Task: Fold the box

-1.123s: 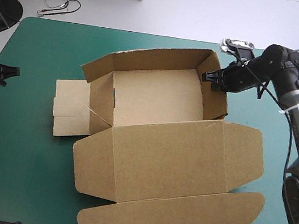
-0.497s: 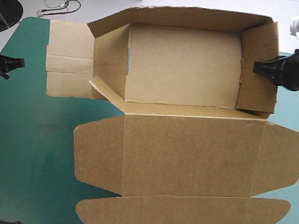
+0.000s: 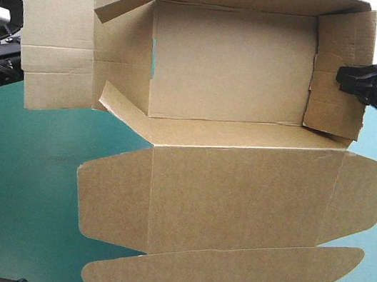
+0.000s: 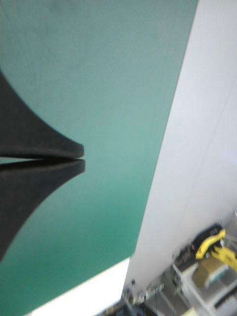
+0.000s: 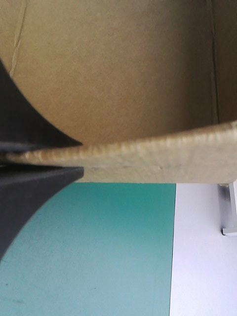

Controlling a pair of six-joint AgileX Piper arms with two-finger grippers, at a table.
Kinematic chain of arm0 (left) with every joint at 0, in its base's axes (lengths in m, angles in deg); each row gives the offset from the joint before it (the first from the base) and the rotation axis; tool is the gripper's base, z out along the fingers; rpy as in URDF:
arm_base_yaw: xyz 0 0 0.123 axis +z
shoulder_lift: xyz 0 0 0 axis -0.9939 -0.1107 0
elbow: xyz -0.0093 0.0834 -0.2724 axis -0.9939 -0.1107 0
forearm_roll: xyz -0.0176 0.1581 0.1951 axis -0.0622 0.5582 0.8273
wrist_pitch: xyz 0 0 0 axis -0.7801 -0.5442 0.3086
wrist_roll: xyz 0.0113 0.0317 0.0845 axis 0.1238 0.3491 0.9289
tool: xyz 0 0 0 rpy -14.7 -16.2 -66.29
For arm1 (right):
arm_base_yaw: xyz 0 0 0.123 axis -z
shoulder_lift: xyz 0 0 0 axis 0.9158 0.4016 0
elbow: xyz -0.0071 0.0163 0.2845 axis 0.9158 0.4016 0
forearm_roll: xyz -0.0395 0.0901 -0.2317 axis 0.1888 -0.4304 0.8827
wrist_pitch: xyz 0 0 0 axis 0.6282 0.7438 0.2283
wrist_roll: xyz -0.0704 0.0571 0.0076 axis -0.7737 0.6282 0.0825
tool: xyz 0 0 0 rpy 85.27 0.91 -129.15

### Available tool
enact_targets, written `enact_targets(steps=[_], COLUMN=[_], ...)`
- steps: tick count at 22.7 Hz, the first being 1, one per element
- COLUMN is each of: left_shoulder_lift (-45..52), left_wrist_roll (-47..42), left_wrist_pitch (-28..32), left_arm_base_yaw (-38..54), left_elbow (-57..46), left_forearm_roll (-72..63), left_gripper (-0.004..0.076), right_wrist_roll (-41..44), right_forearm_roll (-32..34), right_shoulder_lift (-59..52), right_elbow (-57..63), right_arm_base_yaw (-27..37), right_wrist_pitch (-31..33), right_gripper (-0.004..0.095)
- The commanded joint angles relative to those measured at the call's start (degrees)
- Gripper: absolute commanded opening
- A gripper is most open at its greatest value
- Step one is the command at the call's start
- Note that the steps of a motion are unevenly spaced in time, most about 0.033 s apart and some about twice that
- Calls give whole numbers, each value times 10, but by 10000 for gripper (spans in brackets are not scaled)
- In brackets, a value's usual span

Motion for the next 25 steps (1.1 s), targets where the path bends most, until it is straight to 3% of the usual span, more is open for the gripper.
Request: enact_targets(steps=[1, 6, 11, 15, 25], left_shoulder_lift=[16, 18, 60, 92, 106], left_wrist_roll=[44, 55, 45, 27, 8], left_wrist_pitch=[-75, -171, -171, -171, -171], left_arm_base_yaw=[-1, -4, -4, -4, -41], left_elbow=[19, 19, 19, 19, 19], left_forearm_roll=[-128, -203, -204, -205, -211], left_gripper=[-10, -10, -10, -10, -10], right_wrist_roll=[-2, -2, -2, -14, -35], right_forearm_roll=[-56, -63, -63, -99, -107], right_shoulder_lift=[-14, -10, 3, 26, 67], right_elbow=[-17, -17, -17, -17, -17], right_arm_base_yaw=[5, 5, 5, 4, -13], right_wrist_pitch=[-5, -5, -5, -5, -9], right_gripper=[-15, -15, -15, -15, -14])
